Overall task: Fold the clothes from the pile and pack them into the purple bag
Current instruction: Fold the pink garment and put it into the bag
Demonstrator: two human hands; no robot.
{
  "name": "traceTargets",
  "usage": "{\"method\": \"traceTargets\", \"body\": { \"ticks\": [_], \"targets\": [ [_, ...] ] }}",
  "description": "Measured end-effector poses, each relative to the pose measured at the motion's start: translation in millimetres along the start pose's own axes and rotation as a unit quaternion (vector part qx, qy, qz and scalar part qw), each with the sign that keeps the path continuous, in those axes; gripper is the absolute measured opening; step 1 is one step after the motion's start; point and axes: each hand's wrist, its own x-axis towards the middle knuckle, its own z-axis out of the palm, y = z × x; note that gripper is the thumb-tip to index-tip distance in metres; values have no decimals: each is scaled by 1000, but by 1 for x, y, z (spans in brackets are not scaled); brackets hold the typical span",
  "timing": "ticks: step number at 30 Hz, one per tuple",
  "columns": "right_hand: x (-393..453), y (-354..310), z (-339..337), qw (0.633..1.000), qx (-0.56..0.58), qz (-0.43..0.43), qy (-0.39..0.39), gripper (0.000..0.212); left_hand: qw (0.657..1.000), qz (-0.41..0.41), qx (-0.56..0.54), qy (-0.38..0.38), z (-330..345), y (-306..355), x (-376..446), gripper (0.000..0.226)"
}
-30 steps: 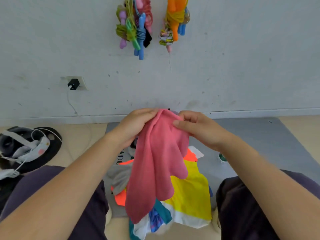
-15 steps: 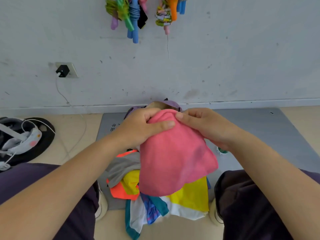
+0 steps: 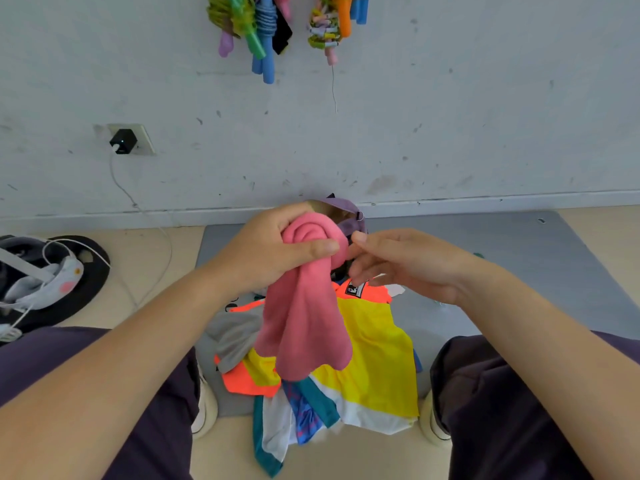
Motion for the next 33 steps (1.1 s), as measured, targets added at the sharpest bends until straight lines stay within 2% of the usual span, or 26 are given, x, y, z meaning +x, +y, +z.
{"method": "traceTargets", "body": {
  "ticks": [2,6,7,9,11,13,14,17,22,25,28,31,33],
  "targets": [
    [0,0,5,1000,0,1,3,47,1000,-7,-8,-17,-3,-1,0,12],
    [1,0,9,999,20,-23,13,55,999,-11,7,-52,-5,-5,-1,18],
    [1,-1,9,998,41,-36,8,52,998,-9,18,-54,-4,-5,-2,19],
    [0,-3,10,994,87,-71,1,32,997,-23,41,-63,-3,-5,-3,21],
    [0,-5,8,989,106,-102,3,16,992,-78,13,-100,-4,-3,-4,34],
    [-2,-5,6,991,70,-118,-1,16,977,-146,-59,-142,-4,0,-5,43],
    [-3,-6,6,992,37,-120,-5,19,973,-155,-77,-150,-4,2,-5,43],
    [-6,-6,10,992,-12,-125,-20,23,978,-138,-71,-142,-1,4,-5,37],
    [-10,-9,5,987,-42,-155,10,13,987,-104,12,-124,-4,5,-3,12],
    [-11,-10,-1,983,-48,-172,48,3,985,-96,40,-140,-9,1,-2,31],
    [-11,-13,-9,975,-80,-182,102,16,980,-118,19,-156,-14,0,-1,38],
    [-9,-12,-14,971,-108,-172,124,17,985,-136,-12,-109,-15,-5,0,27],
    [-7,-9,-14,970,-137,-154,131,13,991,-124,17,-50,-13,-9,0,19]
  ]
}}
